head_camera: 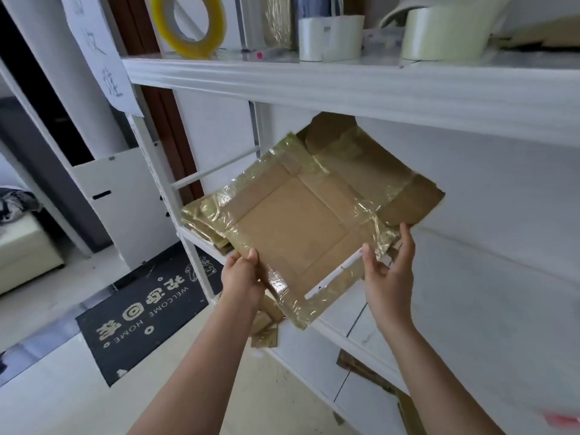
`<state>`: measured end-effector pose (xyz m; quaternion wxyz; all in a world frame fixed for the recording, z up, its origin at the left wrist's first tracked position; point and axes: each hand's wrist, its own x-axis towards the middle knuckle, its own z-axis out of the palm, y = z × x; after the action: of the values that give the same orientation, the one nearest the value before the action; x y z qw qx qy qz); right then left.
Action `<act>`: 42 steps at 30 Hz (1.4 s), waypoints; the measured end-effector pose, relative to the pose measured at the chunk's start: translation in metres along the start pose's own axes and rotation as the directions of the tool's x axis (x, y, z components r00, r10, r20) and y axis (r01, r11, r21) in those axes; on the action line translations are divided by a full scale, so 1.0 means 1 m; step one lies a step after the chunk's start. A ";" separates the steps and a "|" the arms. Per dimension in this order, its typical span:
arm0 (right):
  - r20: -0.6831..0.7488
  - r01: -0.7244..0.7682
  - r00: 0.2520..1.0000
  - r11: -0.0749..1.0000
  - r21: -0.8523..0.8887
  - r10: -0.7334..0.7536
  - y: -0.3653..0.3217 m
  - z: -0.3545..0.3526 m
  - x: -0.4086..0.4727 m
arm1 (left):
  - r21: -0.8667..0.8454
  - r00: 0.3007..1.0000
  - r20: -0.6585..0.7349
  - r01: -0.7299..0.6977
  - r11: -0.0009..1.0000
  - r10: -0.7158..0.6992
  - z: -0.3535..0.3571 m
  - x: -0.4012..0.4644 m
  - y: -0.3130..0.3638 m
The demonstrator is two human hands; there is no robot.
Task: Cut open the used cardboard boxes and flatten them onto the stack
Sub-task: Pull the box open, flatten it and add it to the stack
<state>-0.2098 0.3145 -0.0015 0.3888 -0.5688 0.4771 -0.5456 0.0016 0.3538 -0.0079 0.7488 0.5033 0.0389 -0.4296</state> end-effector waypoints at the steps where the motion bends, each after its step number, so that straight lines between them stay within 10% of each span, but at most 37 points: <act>1: 0.062 0.021 0.998 1.000 -0.006 -0.020 -0.006 0.020 0.002 | -0.024 1.000 -0.001 0.000 1.000 0.000 -0.005 0.011 0.016; 5: 0.301 0.085 0.950 0.996 -0.005 -0.080 -0.025 0.123 -0.003 | -0.104 1.000 -0.008 0.006 0.995 -0.006 -0.035 0.067 0.080; 14: 0.336 0.104 0.941 0.981 -0.163 -0.044 -0.034 0.327 0.007 | 0.193 0.993 -0.119 0.007 0.981 0.017 -0.123 0.199 0.216; 33: 0.282 0.024 0.896 0.599 -0.801 0.342 0.011 0.443 0.119 | 0.623 0.981 -0.093 -0.074 0.779 0.168 -0.062 0.363 0.219; 37: 0.262 0.030 0.862 0.472 -0.881 0.434 0.021 0.462 0.129 | 0.866 0.986 0.000 -0.084 0.492 0.168 -0.060 0.388 0.214; 42: 0.292 0.176 0.849 0.284 -0.942 0.441 0.038 0.478 0.130 | 0.936 0.890 0.303 -0.210 -0.283 0.340 -0.063 0.408 0.203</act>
<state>0.2535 0.1418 -0.0542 0.1301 -0.7617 0.6327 0.0512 0.4204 0.1822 -0.0926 0.1582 0.9021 -0.3906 -0.0926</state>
